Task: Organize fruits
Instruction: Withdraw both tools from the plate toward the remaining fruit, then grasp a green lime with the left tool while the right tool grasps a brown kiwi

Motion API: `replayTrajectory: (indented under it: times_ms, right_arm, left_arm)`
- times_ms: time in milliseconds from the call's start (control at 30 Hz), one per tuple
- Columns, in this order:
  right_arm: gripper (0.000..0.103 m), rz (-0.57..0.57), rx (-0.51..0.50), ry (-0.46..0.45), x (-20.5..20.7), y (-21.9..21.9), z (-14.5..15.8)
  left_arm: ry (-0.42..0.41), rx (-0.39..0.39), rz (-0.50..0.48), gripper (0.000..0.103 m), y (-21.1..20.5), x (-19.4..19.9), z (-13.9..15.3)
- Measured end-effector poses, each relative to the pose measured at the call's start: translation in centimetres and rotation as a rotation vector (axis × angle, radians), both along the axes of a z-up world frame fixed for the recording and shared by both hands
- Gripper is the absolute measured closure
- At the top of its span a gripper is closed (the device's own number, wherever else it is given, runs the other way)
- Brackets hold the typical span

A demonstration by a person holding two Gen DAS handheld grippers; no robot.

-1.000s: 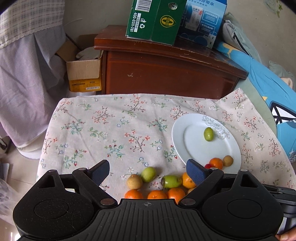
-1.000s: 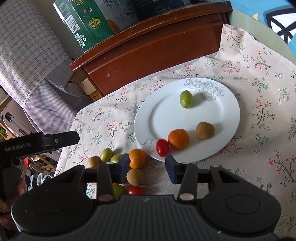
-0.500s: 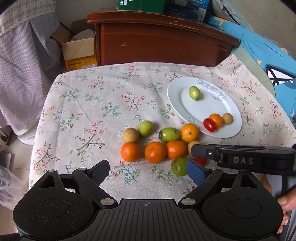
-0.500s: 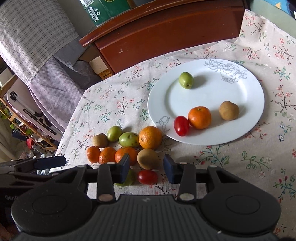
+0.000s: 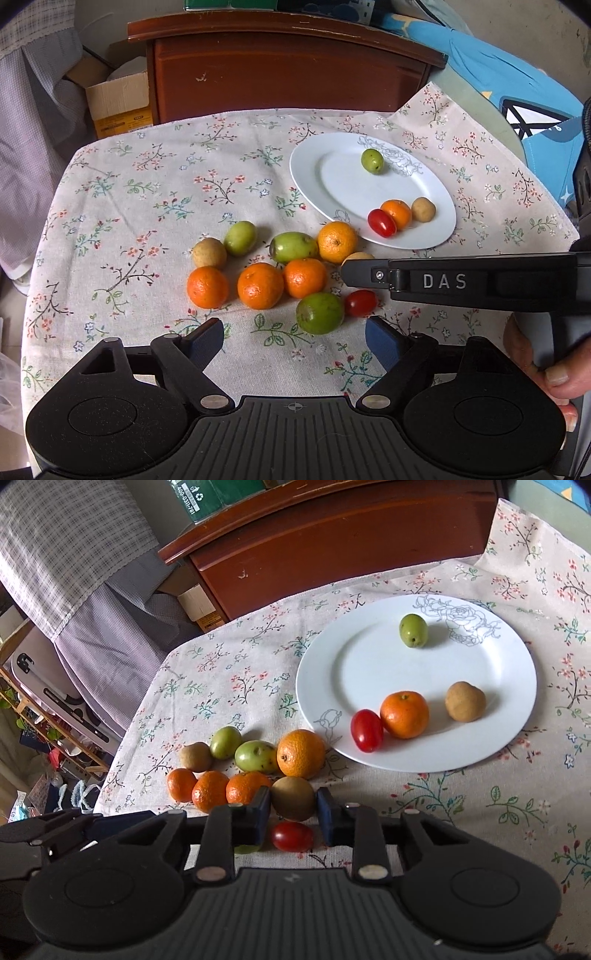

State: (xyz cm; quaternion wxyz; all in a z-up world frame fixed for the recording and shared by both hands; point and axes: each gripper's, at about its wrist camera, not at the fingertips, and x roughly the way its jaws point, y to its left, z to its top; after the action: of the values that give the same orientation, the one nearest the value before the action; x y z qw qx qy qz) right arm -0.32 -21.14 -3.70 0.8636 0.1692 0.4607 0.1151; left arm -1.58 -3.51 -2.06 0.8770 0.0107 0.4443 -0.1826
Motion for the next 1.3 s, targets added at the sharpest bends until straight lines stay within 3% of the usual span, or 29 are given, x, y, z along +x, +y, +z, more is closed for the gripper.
replayTrajectory:
  times_ms: [67, 167, 400, 700, 833, 1300]
  right_arm:
    - [0.076, -0.012, -0.011, -0.016, -0.4, -0.4, 0.8]
    - [0.076, -0.04, -0.01, -0.029, -0.9, -1.1, 1.8]
    - [0.076, -0.116, 0.03, -0.016, -2.5, -2.3, 2.4]
    - [0.076, -0.114, 0.024, -0.002, -2.5, -2.0, 2.2]
    - [0.076, -0.114, 0.026, 0.007, -2.4, -1.9, 2.0]
    - [0.076, -0.109, 0.03, 0.01, -2.1, -1.7, 2.0]
  left_arm:
    - [0.014, -0.022, 0.003, 0.038, 0.0, 0.2, -0.3]
    - [0.043, -0.051, 0.026, 0.051, 0.0, 0.4, -0.7]
    - [0.018, -0.026, 0.049, 0.051, -1.0, 0.6, -1.0]
    - [0.0, 0.001, 0.046, 0.052, -2.2, 1.0, -1.6]
    - [-0.015, -0.009, 0.032, 0.073, -2.3, 0.9, -1.6]
    - [-0.069, -0.036, 0.067, 0.073, -1.0, 0.3, 0.3]
